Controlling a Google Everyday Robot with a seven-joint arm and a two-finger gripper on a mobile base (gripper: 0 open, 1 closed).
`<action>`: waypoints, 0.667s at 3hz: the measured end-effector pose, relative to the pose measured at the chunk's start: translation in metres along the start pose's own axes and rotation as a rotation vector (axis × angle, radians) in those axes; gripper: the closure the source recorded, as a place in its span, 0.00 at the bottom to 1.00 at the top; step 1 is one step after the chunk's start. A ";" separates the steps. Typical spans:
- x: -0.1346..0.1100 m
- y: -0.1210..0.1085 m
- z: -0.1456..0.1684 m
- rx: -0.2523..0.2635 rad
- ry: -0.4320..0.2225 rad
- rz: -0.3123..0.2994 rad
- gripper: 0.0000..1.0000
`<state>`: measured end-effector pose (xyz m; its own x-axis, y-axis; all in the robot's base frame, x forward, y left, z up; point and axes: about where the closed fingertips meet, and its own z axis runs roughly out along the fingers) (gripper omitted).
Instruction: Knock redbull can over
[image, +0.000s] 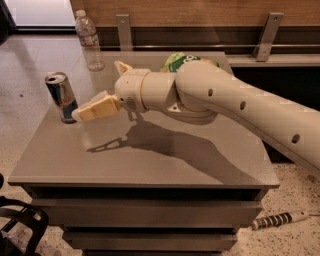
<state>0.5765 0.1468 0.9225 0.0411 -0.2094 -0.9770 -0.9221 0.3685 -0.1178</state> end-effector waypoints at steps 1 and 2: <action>-0.003 0.000 0.025 -0.024 -0.052 -0.008 0.00; 0.002 0.004 0.050 -0.071 -0.066 0.007 0.00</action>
Offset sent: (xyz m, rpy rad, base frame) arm 0.0279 0.0745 -0.0289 0.0765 0.0323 0.1317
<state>0.5924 0.1929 0.9108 0.0577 -0.1465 -0.9875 -0.9472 0.3045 -0.1005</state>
